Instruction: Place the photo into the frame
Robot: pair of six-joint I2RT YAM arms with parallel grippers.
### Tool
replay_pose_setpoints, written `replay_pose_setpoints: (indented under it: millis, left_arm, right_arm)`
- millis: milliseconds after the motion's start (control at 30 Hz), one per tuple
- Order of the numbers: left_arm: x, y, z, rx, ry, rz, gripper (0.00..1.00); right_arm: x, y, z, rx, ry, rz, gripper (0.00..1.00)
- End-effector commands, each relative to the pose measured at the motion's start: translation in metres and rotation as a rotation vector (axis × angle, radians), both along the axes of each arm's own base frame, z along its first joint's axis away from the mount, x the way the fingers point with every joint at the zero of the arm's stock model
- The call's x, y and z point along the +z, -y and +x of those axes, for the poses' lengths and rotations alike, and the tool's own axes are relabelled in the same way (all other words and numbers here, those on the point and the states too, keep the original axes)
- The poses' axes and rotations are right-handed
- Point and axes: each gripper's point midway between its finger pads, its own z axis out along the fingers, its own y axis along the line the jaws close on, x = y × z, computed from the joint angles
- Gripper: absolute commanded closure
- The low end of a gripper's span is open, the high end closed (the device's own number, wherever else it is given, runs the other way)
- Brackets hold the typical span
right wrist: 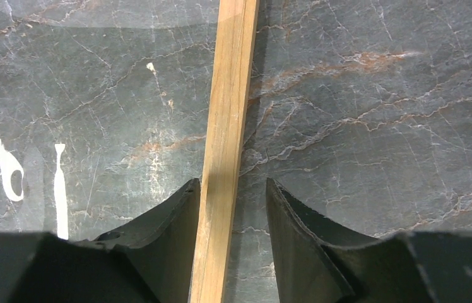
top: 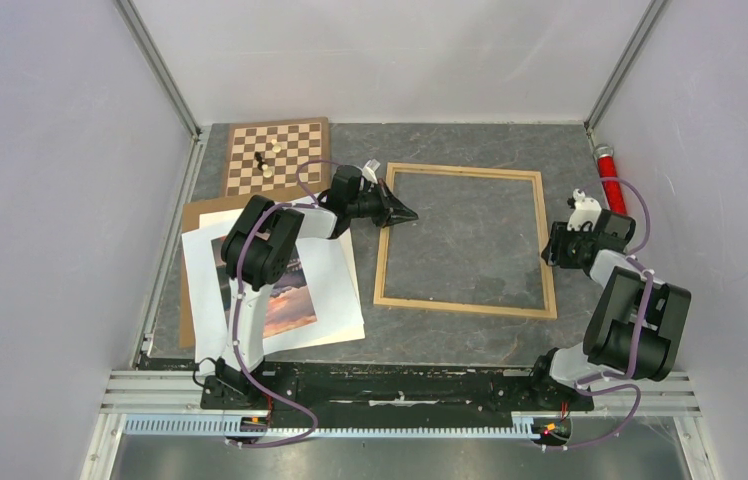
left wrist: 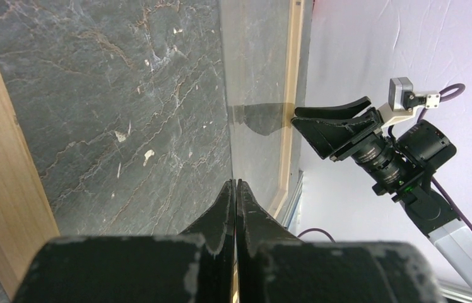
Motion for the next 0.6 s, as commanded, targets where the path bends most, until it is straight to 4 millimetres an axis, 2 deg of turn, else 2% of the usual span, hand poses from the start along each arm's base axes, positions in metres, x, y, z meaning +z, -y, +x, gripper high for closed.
replay_pose_setpoints:
  millis: [0, 333, 567]
  left_arm:
    - [0.039, 0.003, 0.023, 0.031, 0.148, -0.028, 0.98]
    - [0.041, 0.004, 0.026, 0.030, 0.158, -0.021, 0.98]
    - [0.045, 0.003, 0.020, 0.021, 0.158, -0.029, 0.98]
  right_arm:
    - [0.011, 0.010, 0.017, 0.006, 0.044, -0.054, 0.55]
    - [0.011, 0.011, 0.023, 0.004, 0.042, -0.066, 0.55]
    - [0.011, 0.011, 0.027, 0.004, 0.044, -0.071, 0.56]
